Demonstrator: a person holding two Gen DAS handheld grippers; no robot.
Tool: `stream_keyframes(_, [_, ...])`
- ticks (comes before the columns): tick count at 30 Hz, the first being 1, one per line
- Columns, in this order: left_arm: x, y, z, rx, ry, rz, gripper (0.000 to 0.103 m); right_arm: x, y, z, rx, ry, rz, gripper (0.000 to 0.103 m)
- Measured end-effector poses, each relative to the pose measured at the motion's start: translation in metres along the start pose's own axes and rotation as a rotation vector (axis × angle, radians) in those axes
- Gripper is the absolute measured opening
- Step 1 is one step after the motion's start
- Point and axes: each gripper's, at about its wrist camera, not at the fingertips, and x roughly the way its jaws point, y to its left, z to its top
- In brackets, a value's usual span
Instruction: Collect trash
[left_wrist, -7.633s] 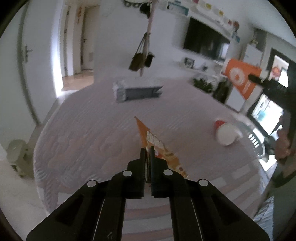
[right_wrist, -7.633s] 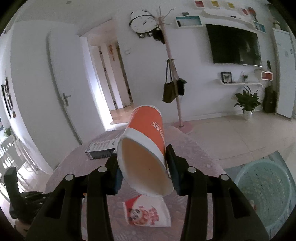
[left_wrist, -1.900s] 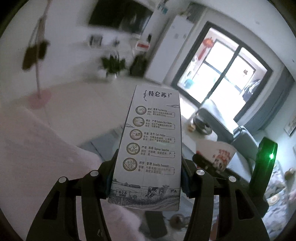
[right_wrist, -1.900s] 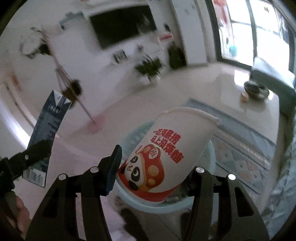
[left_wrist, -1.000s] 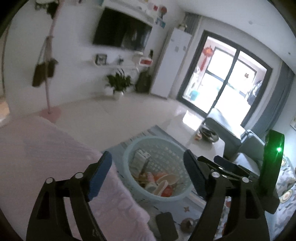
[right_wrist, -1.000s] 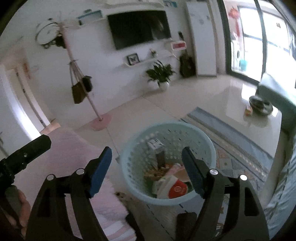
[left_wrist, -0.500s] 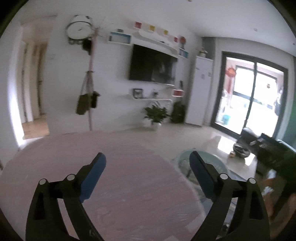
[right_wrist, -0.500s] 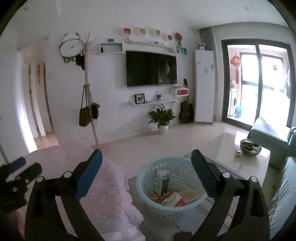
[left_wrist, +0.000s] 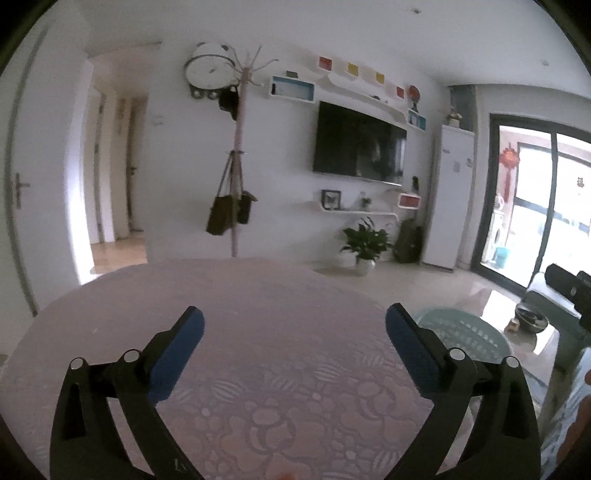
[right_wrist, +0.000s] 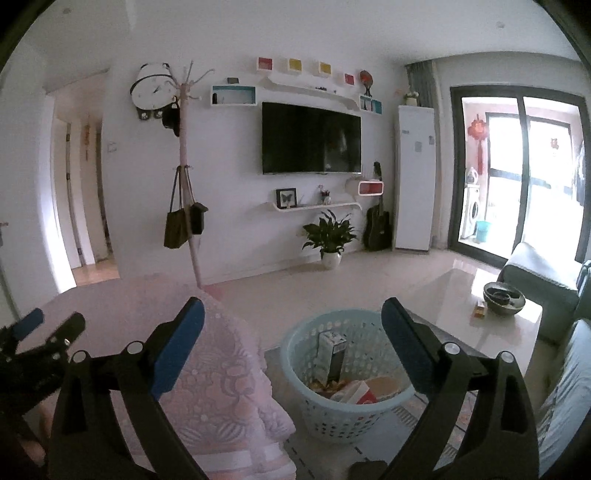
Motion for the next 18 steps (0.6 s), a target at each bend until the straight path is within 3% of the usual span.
stream_keyframes(5, [0.002,0.005,0.004,-0.011,0.016,-0.006,0.096,0.012,0.000,-0.008,0.034,0.051,0.043,0.092])
stream_keyframes(18, [0.006,0.002,0.000,0.007,0.036,-0.062,0.096,0.020,0.006,-0.014,0.031,0.083,0.074,0.092])
